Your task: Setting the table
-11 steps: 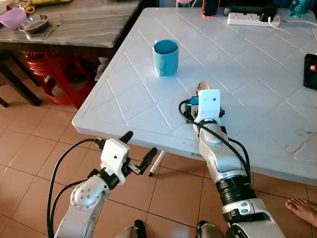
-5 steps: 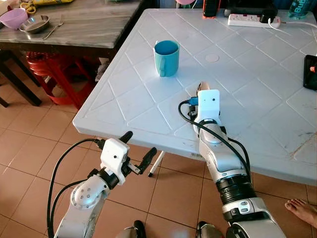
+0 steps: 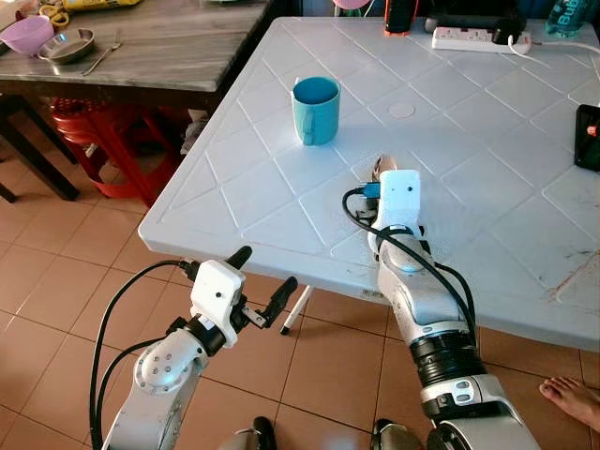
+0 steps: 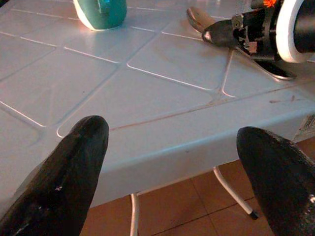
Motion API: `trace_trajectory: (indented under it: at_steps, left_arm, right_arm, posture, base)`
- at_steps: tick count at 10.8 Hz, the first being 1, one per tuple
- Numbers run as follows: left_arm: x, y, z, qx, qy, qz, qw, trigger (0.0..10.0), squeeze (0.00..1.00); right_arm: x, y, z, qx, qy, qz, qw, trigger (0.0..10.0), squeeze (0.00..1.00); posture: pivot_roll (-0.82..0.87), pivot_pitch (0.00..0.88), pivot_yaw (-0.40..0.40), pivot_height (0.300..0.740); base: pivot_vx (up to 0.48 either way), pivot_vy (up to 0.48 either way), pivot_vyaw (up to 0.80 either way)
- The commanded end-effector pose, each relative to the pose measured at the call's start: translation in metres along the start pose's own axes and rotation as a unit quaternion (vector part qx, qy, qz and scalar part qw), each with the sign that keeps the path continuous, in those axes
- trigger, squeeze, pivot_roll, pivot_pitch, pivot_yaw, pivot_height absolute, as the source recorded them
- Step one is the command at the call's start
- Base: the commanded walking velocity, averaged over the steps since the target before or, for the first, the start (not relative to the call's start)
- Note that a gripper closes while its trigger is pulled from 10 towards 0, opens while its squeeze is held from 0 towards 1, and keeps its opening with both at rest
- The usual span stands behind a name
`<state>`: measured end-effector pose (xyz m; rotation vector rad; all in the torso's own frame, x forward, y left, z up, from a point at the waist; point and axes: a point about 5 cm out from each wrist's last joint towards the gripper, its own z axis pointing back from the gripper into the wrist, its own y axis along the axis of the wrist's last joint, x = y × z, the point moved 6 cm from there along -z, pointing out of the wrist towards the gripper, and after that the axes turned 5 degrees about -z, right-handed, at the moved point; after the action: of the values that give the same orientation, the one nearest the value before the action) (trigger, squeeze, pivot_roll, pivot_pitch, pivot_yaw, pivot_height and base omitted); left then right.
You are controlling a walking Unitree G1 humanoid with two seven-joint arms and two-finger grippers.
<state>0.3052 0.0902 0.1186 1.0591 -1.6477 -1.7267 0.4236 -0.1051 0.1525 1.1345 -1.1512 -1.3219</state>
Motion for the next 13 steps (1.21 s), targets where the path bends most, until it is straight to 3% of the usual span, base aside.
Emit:
trace_trajectory:
  at_steps: [1,8,9,11,12,13]
  left_arm:
    - [-0.002,-0.006,0.004,-0.013,0.001,-0.002,1.0,10.0,0.0]
    - [-0.002,-0.006,0.002,-0.012,0.003,-0.003,1.0,10.0,0.0]
    - [-0.002,-0.004,0.001,-0.009,0.005,-0.004,1.0,10.0,0.0]
    - [-0.016,0.006,-0.004,0.005,0.035,-0.013,0.999,10.0,0.0]
    - [-0.029,0.01,-0.006,0.01,0.063,-0.017,0.998,10.0,0.0]
    - [-0.04,0.01,-0.008,0.009,0.088,-0.022,0.996,10.0,0.0]
  right_arm:
    - [0.01,-0.053,0.006,-0.094,-0.015,-0.005,0.995,0.0,0.0]
    - [0.019,-0.058,0.007,-0.106,-0.033,-0.012,0.994,0.0,0.0]
    - [0.021,-0.052,0.006,-0.095,-0.035,-0.014,0.995,0.0,0.0]
    - [0.022,-0.018,0.007,-0.024,-0.024,-0.027,0.999,0.0,0.0]
    - [0.025,0.001,0.012,0.017,-0.016,-0.022,0.999,4.1,0.0]
    - [0.026,0.011,0.016,0.04,-0.003,-0.022,0.999,10.0,0.0]
  posture:
    - [-0.05,0.243,0.124,0.74]
    - [-0.05,0.237,0.122,0.74]
    - [-0.05,0.238,0.122,0.74]
    - [-0.05,0.235,0.122,0.74]
    - [-0.05,0.232,0.122,0.74]
    - [-0.06,0.228,0.122,0.74]
  base:
    - [0.0,0.0,0.0]
    - [0.0,0.0,0.0]
    - [0.0,0.0,0.0]
    - [0.0,0.0,0.0]
    - [0.0,0.0,0.0]
    - [0.0,0.0,0.0]
